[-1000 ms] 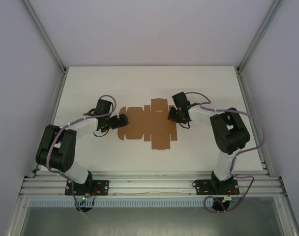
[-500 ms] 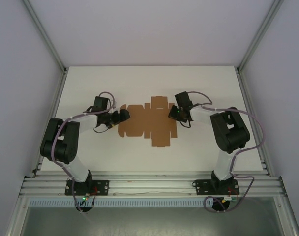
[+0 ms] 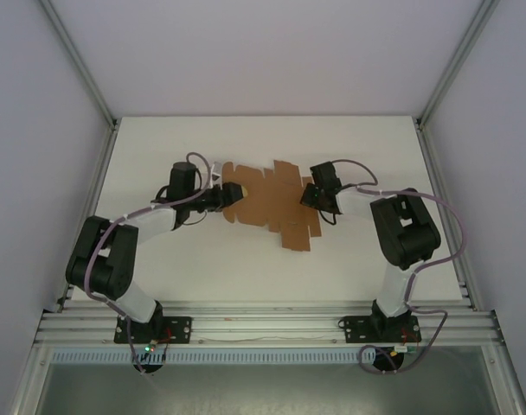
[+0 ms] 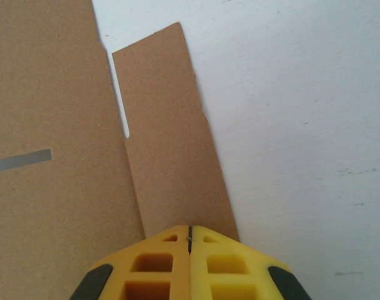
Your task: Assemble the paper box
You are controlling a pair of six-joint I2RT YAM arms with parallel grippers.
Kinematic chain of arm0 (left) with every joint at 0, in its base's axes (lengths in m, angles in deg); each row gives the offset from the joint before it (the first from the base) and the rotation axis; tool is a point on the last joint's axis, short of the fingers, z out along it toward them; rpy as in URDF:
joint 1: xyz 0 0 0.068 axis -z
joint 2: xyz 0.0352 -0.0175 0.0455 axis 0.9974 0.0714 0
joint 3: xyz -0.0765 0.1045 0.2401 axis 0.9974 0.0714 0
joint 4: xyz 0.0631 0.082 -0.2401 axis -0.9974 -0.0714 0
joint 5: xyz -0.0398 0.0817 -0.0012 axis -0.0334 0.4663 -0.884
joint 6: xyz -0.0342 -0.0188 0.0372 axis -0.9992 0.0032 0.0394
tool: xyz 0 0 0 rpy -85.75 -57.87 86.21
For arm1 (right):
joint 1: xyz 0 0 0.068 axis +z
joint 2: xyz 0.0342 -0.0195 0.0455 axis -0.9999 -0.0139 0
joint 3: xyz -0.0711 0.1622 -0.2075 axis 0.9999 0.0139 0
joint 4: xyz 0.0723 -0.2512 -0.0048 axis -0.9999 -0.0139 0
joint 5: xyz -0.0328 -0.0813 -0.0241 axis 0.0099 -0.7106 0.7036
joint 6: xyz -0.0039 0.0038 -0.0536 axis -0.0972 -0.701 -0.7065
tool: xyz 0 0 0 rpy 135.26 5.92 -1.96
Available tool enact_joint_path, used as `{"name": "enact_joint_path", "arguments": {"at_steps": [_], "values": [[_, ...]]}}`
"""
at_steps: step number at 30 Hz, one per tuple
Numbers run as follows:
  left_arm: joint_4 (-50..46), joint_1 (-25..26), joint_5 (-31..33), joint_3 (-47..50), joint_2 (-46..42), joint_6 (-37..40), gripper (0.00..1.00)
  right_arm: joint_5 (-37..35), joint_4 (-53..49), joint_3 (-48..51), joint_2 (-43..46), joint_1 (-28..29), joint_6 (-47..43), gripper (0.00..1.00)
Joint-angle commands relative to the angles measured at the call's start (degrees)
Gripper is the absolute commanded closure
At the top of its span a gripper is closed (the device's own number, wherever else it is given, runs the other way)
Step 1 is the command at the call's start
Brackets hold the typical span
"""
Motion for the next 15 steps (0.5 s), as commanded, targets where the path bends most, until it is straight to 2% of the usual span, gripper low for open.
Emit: {"name": "enact_joint_path", "arguments": {"at_steps": [1, 3, 6, 8, 9, 10, 14, 15], "values": [[-15.6, 2.2, 9.7, -5.9, -1.3, 10.1, 0.5, 2.0, -9.8, 4.1, -4.7, 1.6, -0.9, 0.94], [-22.8, 4.2, 16.2, -8.8, -1.0, 13.7, 0.56, 1.6, -9.9, 4.2, -4.5, 1.5, -1.0, 0.94], [-26.8, 5.6, 20.4, -10.6, -1.1, 15.1, 0.66, 1.4, -9.5, 4.3, -3.4, 1.6, -1.2, 0.91], [-27.9, 6.0, 22.9, -10.9, -1.6, 15.3, 0.81, 0.9, -10.0, 4.3, -1.6, 1.5, -1.4, 0.89], [-28.4, 6.2, 24.6, -11.1, -2.1, 15.4, 0.94, 0.7, -10.1, 4.3, 0.0, 1.3, -1.7, 0.86], [-28.8, 6.4, 25.6, -11.2, -2.6, 15.6, 1.0, 0.4, -10.3, 4.3, 1.8, 1.1, -1.7, 0.82], [-27.0, 6.7, 25.4, -10.3, -5.9, 16.6, 1.0, 1.3, -10.7, 5.0, 11.8, -0.5, -2.9, 0.68], [-25.8, 6.6, 24.7, -9.9, -7.3, 16.4, 1.0, 2.9, -10.4, 5.6, 14.9, -1.3, -3.6, 0.58]]}}
